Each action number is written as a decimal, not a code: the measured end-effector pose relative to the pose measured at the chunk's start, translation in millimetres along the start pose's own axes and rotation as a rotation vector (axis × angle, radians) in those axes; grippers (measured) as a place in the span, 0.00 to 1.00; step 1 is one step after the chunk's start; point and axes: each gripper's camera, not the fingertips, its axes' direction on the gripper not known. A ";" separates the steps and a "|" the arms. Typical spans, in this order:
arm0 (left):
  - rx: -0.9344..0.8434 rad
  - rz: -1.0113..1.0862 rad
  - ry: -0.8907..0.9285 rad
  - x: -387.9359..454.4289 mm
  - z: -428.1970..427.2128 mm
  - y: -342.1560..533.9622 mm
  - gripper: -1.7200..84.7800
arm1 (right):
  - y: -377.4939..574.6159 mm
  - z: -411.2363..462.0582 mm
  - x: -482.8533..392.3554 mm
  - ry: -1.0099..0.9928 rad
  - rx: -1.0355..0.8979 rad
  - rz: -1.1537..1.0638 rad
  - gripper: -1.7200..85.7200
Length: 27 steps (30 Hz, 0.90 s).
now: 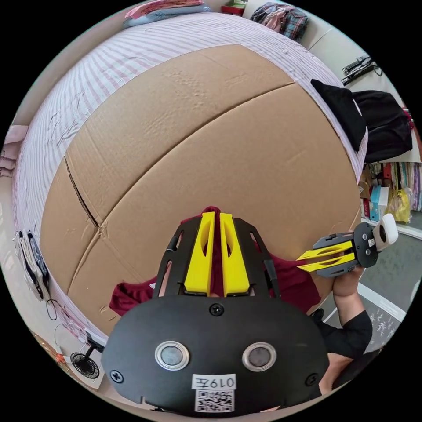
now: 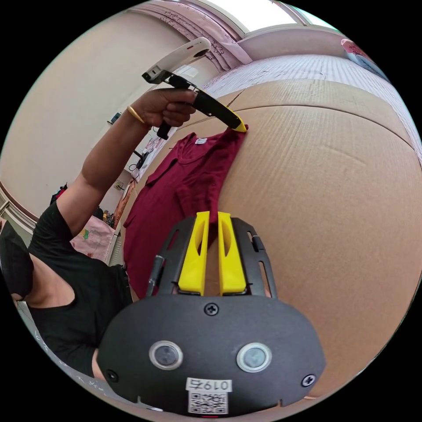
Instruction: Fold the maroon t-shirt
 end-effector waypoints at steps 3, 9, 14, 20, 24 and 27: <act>0.059 -0.054 0.197 -30.1 -0.7 2.9 0.04 | 4.1 -2.6 2.2 -0.017 0.010 -0.001 0.04; 0.105 -0.142 0.385 -73.8 13.0 9.7 0.04 | 8.1 -5.3 5.8 -0.037 0.017 0.006 0.04; 0.099 -0.121 0.413 -85.1 17.0 14.3 0.04 | 10.0 -3.8 9.9 -0.041 0.018 0.024 0.04; 0.059 -0.065 0.319 -83.6 8.1 23.5 0.07 | 10.2 -3.5 9.8 -0.041 0.018 0.022 0.04; 0.023 -0.019 0.246 -72.8 2.8 30.2 0.09 | 10.9 -3.6 7.9 -0.039 0.018 0.021 0.04; 0.032 -0.016 0.244 -68.6 -0.8 38.4 0.09 | 12.1 -4.3 6.3 -0.037 0.018 0.021 0.04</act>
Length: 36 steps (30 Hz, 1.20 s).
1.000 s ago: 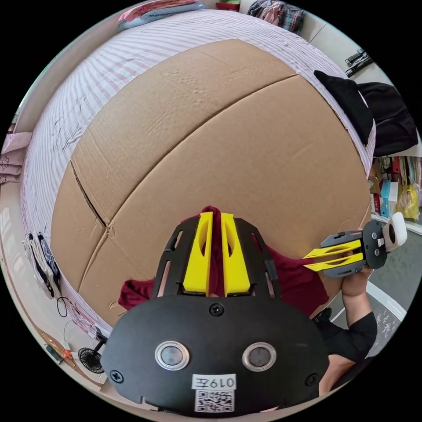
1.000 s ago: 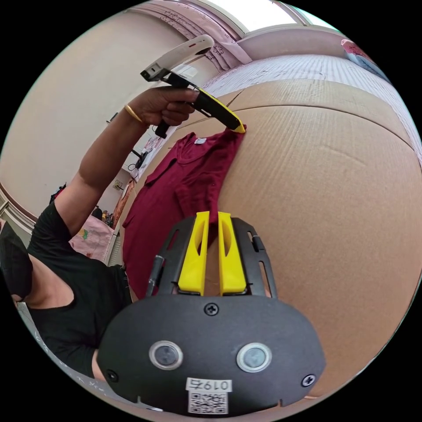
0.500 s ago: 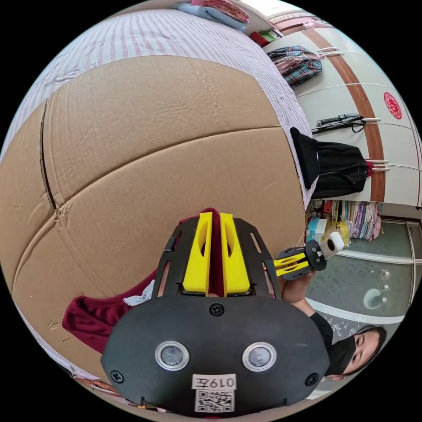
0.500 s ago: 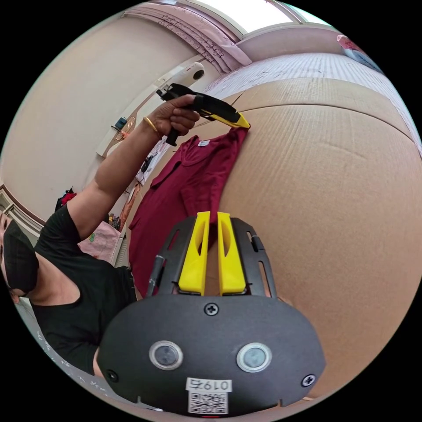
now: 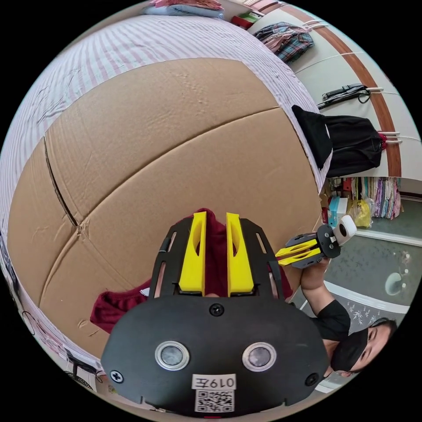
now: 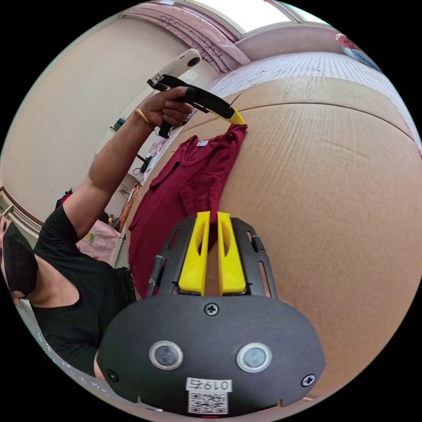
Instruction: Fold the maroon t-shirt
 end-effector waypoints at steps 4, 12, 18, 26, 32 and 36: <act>-0.043 0.016 -0.079 7.4 4.5 12.3 0.08 | 1.7 -1.3 -2.7 0.000 0.001 0.000 0.04; -0.016 -0.026 -0.068 5.2 3.4 58.5 0.04 | 6.3 -4.3 -11.5 -0.007 -0.001 -0.008 0.03; 0.034 -0.068 0.058 -10.8 8.6 107.1 0.04 | 13.8 -7.3 -14.6 -0.028 0.001 0.013 0.03; 0.061 -0.062 0.146 -11.8 -2.4 177.7 0.03 | 21.8 -6.5 -28.0 -0.030 0.019 0.039 0.03; 0.101 -0.059 0.128 -3.1 -18.3 237.7 0.03 | 27.5 -2.9 -47.1 -0.021 0.011 0.034 0.04; 0.153 0.029 0.150 19.8 -28.5 293.8 0.03 | 33.3 -1.2 -60.5 -0.013 0.009 0.035 0.04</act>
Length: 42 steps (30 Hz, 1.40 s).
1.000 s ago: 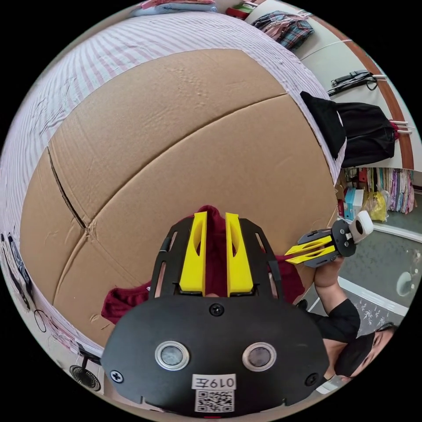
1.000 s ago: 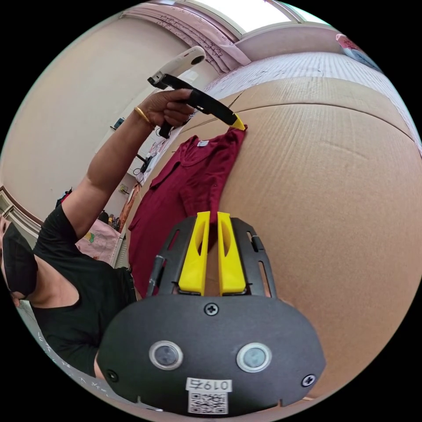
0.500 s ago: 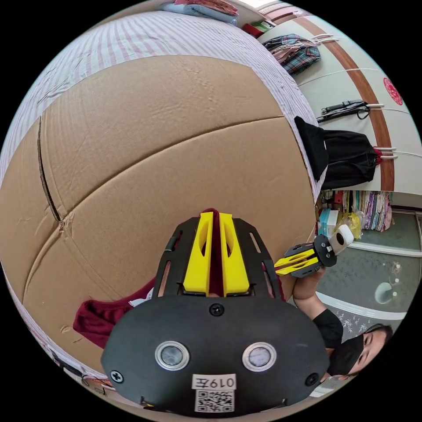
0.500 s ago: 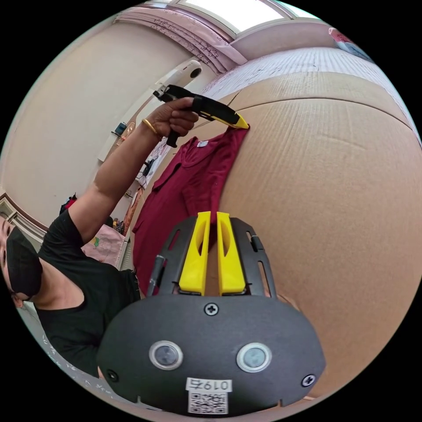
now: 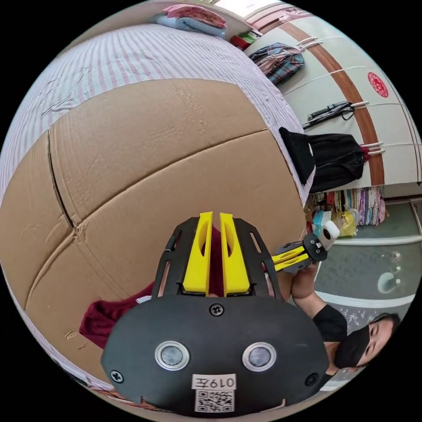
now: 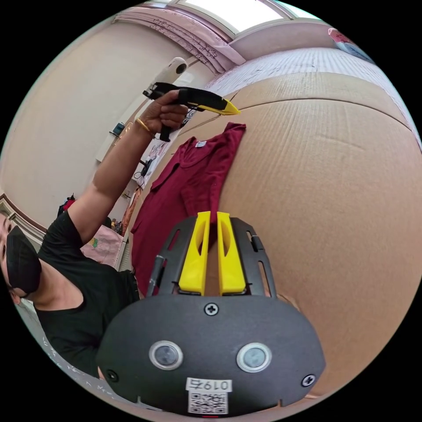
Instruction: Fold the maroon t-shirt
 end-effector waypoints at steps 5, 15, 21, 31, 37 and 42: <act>0.073 0.098 -0.042 40.9 -7.8 103.7 0.03 | 10.3 -0.8 -28.1 0.057 -0.015 -0.009 0.05; 0.715 0.255 -0.682 136.5 -49.7 435.9 0.03 | 50.4 -8.1 -149.0 0.450 0.161 -0.181 0.03; 0.681 0.035 -0.818 128.3 -45.6 546.4 0.03 | 63.9 17.5 -151.6 0.357 0.128 -0.012 0.11; 0.662 -0.117 -0.675 88.1 -55.4 601.3 0.03 | 101.5 32.4 -162.9 0.286 0.189 0.171 0.10; 0.612 -0.129 -0.716 75.7 -43.8 605.3 0.03 | 116.5 43.4 -195.6 0.344 0.176 0.166 0.07; 0.605 -0.111 -0.650 60.6 -45.2 593.8 0.03 | 134.9 50.3 -218.7 0.342 0.197 0.183 0.07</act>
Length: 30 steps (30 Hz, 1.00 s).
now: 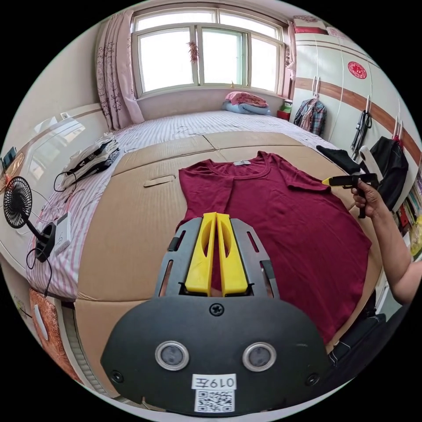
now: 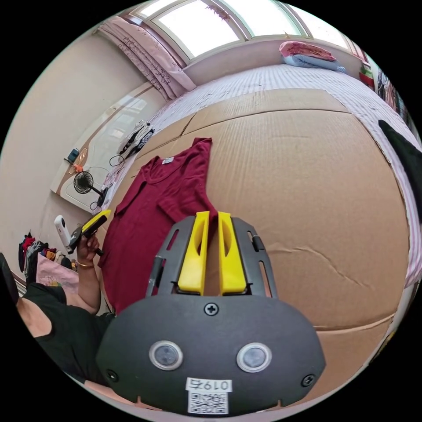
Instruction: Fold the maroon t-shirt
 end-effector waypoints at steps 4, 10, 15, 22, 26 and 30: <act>0.004 0.042 0.218 1.1 14.5 -30.1 0.03 | 24.0 -20.5 -34.0 0.047 0.123 -0.055 0.07; -0.066 0.098 0.480 17.3 86.7 -118.2 0.03 | 68.3 -40.9 -103.2 0.085 0.242 -0.261 0.09; -0.258 0.035 0.682 31.1 195.7 -205.0 0.04 | 103.0 -36.6 -143.4 0.212 0.228 -0.374 0.11; -0.400 -0.076 0.723 34.1 300.6 -284.6 0.07 | 131.4 -22.6 -178.2 0.334 0.156 -0.489 0.16; -0.484 -0.002 0.656 54.5 342.6 -319.6 0.08 | 143.1 -20.4 -186.1 0.332 0.158 -0.516 0.16; -0.511 -0.029 0.684 60.7 380.3 -348.2 0.08 | 145.4 -14.2 -189.0 0.324 0.134 -0.517 0.16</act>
